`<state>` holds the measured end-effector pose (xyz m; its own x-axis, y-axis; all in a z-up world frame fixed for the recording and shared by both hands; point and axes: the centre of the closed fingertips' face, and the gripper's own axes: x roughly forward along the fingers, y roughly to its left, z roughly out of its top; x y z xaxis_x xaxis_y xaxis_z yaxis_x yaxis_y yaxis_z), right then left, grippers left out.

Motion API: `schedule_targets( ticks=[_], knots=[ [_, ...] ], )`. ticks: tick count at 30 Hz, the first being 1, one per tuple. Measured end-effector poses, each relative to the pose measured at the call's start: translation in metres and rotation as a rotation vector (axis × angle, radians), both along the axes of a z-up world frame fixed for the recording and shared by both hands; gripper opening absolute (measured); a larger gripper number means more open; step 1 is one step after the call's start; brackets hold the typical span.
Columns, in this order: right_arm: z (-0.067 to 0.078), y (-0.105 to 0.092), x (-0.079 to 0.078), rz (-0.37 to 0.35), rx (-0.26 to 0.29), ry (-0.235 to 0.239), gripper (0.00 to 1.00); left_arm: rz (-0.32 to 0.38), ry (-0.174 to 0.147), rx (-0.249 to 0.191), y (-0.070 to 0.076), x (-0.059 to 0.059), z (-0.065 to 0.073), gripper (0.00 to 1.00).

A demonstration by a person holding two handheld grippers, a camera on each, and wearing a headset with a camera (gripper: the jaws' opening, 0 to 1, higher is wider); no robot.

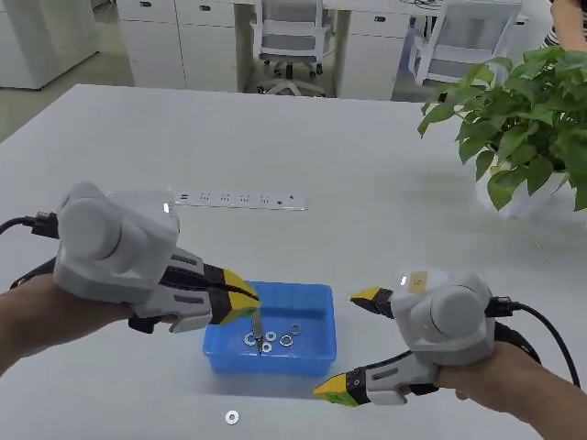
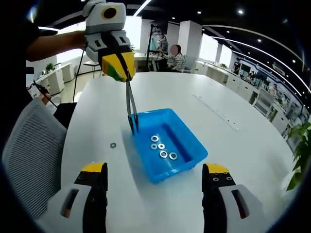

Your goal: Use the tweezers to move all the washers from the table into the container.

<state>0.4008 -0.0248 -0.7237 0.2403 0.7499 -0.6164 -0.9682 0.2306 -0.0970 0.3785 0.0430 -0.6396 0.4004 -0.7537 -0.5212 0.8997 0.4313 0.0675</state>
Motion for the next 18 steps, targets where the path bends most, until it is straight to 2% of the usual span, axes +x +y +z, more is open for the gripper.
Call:
schedule_targets(
  ticks=[8,13,18],
  knots=[
    [0.001,-0.001,-0.003,-0.013,0.011,-0.003,0.84,-0.003,0.015,0.008,0.004,-0.011,-0.005,0.05],
    [0.002,-0.001,-0.005,-0.025,0.023,0.005,0.9,-0.003,0.025,0.014,0.007,-0.016,-0.009,0.05],
    [-0.001,-0.001,-0.005,-0.044,0.022,0.009,1.0,-0.005,0.031,0.022,0.008,-0.019,-0.014,0.05]
  ],
)
